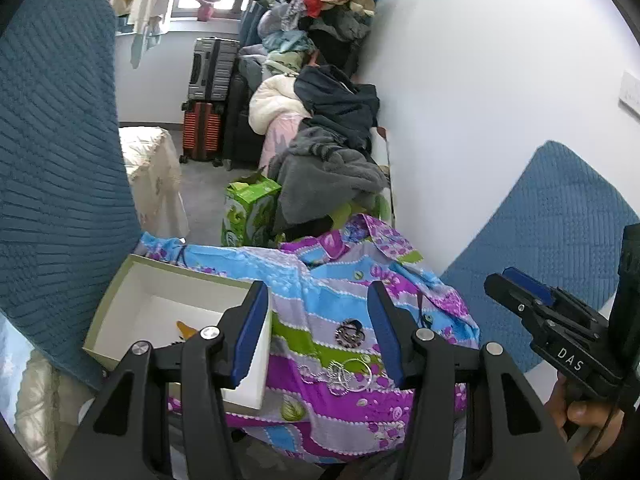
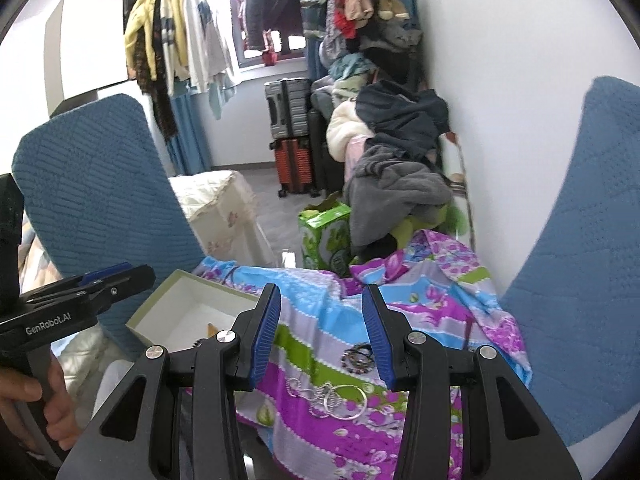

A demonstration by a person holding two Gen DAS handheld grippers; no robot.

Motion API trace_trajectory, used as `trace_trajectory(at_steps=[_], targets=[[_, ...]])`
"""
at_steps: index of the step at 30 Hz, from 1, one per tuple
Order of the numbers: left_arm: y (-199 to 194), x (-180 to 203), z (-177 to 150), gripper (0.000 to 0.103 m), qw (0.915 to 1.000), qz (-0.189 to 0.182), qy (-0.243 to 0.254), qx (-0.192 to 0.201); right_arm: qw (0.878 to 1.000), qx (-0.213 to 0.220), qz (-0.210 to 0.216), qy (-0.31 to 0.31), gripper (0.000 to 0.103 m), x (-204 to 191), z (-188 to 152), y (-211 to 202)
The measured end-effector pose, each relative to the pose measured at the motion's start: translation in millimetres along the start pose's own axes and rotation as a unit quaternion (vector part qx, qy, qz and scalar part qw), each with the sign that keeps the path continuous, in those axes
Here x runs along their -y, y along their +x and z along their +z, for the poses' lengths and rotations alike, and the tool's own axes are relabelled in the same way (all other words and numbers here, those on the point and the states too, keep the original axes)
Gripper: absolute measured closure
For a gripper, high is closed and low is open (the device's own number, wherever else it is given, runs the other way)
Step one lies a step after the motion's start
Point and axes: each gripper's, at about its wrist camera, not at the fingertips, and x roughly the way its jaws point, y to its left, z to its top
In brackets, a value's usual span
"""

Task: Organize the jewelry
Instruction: 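Move both open grippers back from the box to the jewelry on the cloth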

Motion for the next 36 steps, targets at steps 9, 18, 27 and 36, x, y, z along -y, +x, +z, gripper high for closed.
trace_trajectory(at_steps=[9,18,27,36], targets=[[6.0,26.5,-19.5,0.051,0.9997,-0.022,0.004,-0.009,1.0,-0.003,-0.017,0.014,0.063,30.7,-29.6,-12.2],[19.1,43.8,-42.3,0.051,0.9994,-0.022,0.007,-0.027,0.999,-0.007,-0.027,0.02,0.063,49.9,-61.1,-19.9],[51.6,44.6,-71.3,0.051,0.9979,-0.016,0.005,-0.063,0.998,-0.044,-0.034,0.034,0.063,63.9,-100.7,1.8],[73.6,38.1,-82.5,0.051,0.9969,-0.009,-0.004,-0.078,0.997,-0.057,-0.039,0.043,0.063,73.0,-102.9,13.1]])
